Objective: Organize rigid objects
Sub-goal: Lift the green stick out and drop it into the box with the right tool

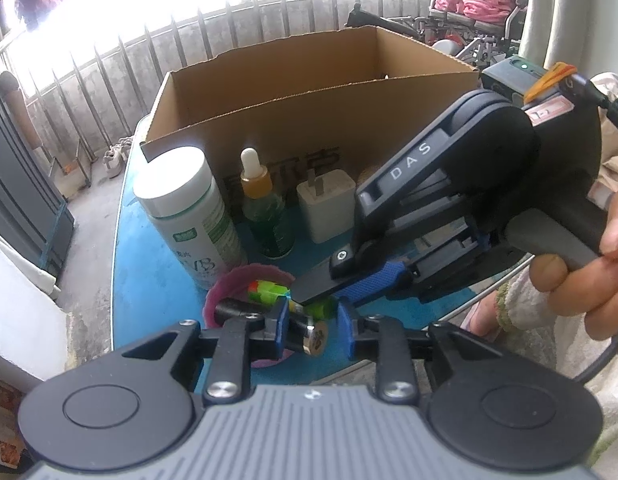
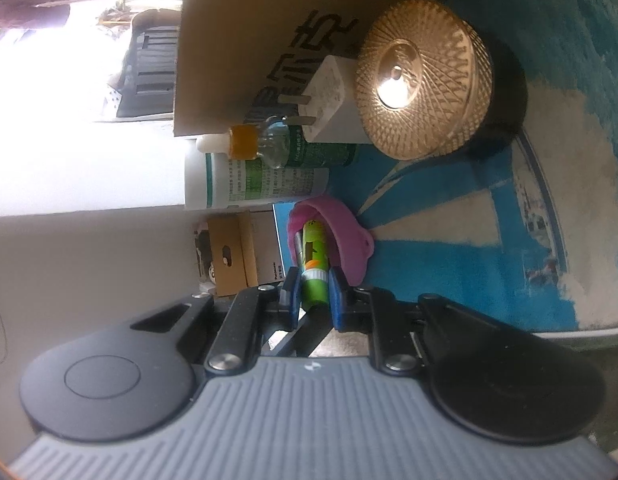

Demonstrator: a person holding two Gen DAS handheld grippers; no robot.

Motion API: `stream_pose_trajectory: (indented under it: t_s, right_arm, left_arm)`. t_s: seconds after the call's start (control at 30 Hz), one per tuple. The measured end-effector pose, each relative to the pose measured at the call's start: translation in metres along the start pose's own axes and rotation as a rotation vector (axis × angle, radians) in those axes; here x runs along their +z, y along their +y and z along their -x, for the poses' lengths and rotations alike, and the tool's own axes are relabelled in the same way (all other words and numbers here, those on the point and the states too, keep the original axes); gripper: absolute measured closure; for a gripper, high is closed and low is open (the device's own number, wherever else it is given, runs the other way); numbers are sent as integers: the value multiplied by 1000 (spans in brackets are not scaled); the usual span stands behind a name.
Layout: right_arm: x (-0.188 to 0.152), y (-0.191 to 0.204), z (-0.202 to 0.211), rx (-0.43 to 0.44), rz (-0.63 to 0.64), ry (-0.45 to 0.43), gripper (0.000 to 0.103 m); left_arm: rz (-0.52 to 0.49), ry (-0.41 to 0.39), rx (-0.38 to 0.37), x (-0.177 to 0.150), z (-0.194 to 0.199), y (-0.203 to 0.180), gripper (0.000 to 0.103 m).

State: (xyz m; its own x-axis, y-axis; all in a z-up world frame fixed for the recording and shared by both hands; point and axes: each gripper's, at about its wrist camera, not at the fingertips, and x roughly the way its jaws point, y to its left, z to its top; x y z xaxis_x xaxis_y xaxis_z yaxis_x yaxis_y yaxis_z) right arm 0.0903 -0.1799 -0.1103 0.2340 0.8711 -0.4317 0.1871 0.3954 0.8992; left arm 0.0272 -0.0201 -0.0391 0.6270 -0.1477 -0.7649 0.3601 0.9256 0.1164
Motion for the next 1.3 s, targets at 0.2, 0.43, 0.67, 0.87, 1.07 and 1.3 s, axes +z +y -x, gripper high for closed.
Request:
stream_pose_trajectory:
  t_s: [0.2,0.43,0.67,0.87,1.07,1.3]
  right_arm:
    - [0,6,2,0,35,-7,89]
    - [-5,30,16,48,100,-29,89]
    - [-7,78,53,161,215,-90,89]
    - [20,115,81,198,299,-154,89]
    - [83,140,90,144,312,-142,89]
    - [162,141,56,44,277,-69,89]
  left_arm:
    - [-4,-15,6,2,3,-2,78]
    - [-36,-74,65,11,31,-8,78]
    - [-86,-187,149,42,75,-13,78]
    - [-131,-248,173,88,79,-11,78]
    - [-120,-229,153,140,46,7,78]
    - [-21,-91,102,187,-21,48,79]
